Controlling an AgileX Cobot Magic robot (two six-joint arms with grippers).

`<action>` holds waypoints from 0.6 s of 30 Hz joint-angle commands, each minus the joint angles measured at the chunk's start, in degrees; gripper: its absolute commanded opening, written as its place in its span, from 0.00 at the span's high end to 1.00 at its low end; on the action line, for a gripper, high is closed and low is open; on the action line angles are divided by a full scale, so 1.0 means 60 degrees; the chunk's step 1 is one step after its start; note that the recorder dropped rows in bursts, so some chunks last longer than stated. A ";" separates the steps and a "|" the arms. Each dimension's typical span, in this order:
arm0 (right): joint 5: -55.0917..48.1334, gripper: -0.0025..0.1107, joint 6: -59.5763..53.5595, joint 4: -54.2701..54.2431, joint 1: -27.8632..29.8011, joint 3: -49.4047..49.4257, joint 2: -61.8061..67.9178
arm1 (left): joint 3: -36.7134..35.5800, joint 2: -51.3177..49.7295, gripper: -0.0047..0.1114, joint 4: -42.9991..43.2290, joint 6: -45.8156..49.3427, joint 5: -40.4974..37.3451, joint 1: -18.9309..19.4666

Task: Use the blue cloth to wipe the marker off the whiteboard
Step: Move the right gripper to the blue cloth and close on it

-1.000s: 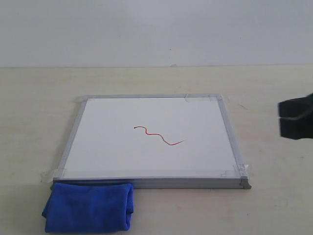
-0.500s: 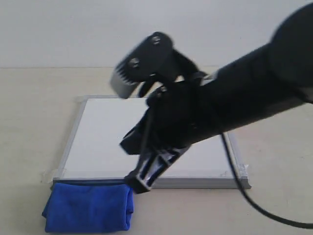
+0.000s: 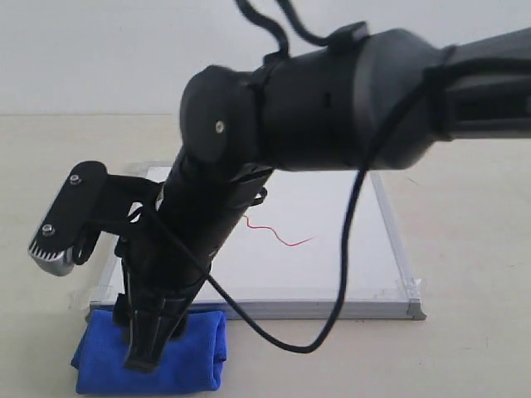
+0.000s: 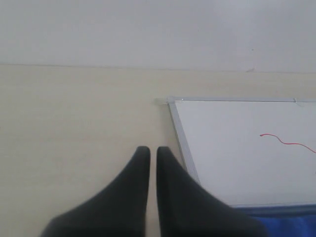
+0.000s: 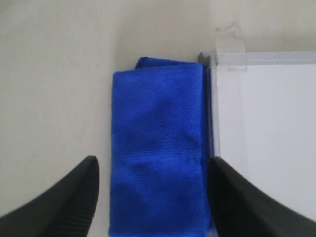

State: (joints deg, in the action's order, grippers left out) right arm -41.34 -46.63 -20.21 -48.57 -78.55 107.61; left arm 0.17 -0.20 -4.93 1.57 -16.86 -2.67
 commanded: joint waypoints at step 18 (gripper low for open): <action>0.0496 0.41 0.2550 0.2699 -0.0876 -0.0925 0.2411 | -0.0029 0.0033 0.92 0.0012 0.0031 -0.0016 0.0027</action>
State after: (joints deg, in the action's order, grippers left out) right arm -39.87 -32.87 -4.57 -53.73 -83.86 121.59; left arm 0.17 -0.20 -4.93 1.57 -16.86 -2.67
